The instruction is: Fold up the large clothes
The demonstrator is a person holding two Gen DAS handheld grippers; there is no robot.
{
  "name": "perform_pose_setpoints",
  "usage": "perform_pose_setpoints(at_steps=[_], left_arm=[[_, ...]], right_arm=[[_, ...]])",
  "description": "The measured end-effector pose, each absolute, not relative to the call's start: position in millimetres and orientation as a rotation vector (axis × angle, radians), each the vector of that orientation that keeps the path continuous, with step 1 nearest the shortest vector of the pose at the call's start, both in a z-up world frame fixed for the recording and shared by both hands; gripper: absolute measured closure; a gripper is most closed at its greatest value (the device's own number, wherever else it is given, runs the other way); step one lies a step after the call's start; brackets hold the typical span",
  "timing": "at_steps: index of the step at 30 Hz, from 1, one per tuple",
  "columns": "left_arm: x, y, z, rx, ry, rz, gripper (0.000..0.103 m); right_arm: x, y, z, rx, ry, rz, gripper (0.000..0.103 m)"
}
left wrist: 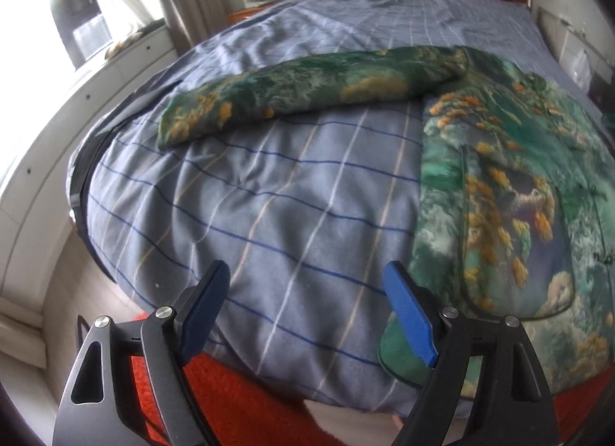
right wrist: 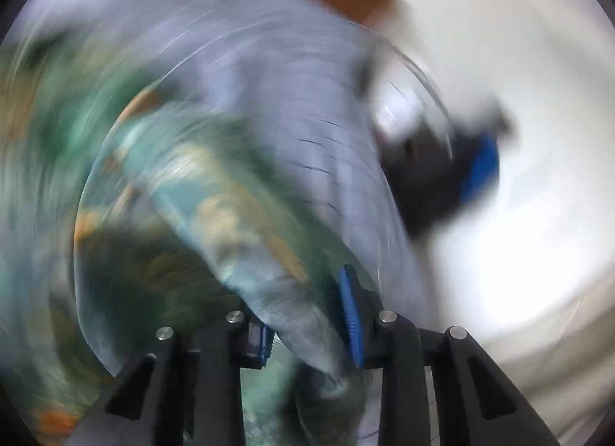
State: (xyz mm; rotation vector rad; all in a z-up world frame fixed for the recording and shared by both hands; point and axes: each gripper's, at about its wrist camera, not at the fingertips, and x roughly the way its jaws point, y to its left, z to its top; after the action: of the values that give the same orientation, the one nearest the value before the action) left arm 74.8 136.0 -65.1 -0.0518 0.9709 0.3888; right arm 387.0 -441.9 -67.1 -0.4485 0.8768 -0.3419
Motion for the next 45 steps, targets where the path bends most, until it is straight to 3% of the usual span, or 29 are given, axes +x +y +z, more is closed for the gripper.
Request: perform_pose_setpoints(at_steps=[2,5,7,8,9,15,17,18,24,25,28,29,30,33,37,40,42,43,45], left_arm=[[79,132,-63,-0.045,0.959,0.372,0.019],[89,127,-60,-0.073,0.946,0.334,0.019],[94,126,-60,-0.093,0.947,0.318,0.019],[97,126,-61,-0.105,0.952,0.314,0.019],[99,128,-63,-0.118,0.957,0.316,0.019],[109,147,-77,-0.212,0.993,0.236,0.014],[117,146,-88,-0.253,1.036,0.112,0.013],[121,143,-94,-0.263,1.060,0.057,0.013],[132,105,-114,-0.212,1.104,-0.103,0.012],[131,98,-115,-0.198,1.102,-0.114,0.015],[129,80,-112,-0.147,1.109,-0.159,0.063],[128,77,-109,-0.121,1.104,-0.151,0.075],[127,75,-106,-0.112,1.101,-0.157,0.078],[117,75,-88,-0.119,1.069,-0.172,0.082],[106,72,-80,-0.074,1.048,-0.165,0.080],[114,61,-101,0.003,1.076,-0.083,0.058],[108,69,-94,-0.014,1.062,-0.055,0.049],[104,71,-87,-0.029,1.042,-0.048,0.039],[93,79,-69,-0.050,0.974,-0.022,0.024]], right_arm=[[345,-504,-42,-0.086,0.816,-0.416,0.073],[270,-583,-47,0.315,0.784,-0.494,0.072],[228,-617,-66,0.485,0.806,-0.531,0.056],[207,-631,-78,0.560,0.832,-0.546,0.035],[185,-642,-89,0.635,0.842,-0.547,0.025],[114,-621,-77,0.626,0.839,-0.432,0.025],[103,-595,-74,0.610,0.856,-0.272,0.017],[101,-580,-75,0.604,0.885,-0.179,0.013],[86,-512,-110,0.526,1.122,0.171,0.013],[84,-506,-111,0.492,1.131,0.174,0.014],[85,-502,-111,0.498,1.146,0.200,0.037],[80,-496,-106,0.488,1.154,0.214,0.051],[83,-494,-101,0.440,1.163,0.200,0.066],[82,-492,-93,0.390,1.165,0.178,0.086],[64,-487,-80,0.414,1.122,0.166,0.086],[77,-479,-100,0.378,1.133,0.121,0.085],[91,-469,-110,0.362,1.124,0.076,0.069],[99,-465,-111,0.355,1.116,0.057,0.062],[96,-465,-100,0.334,1.067,0.027,0.033]])
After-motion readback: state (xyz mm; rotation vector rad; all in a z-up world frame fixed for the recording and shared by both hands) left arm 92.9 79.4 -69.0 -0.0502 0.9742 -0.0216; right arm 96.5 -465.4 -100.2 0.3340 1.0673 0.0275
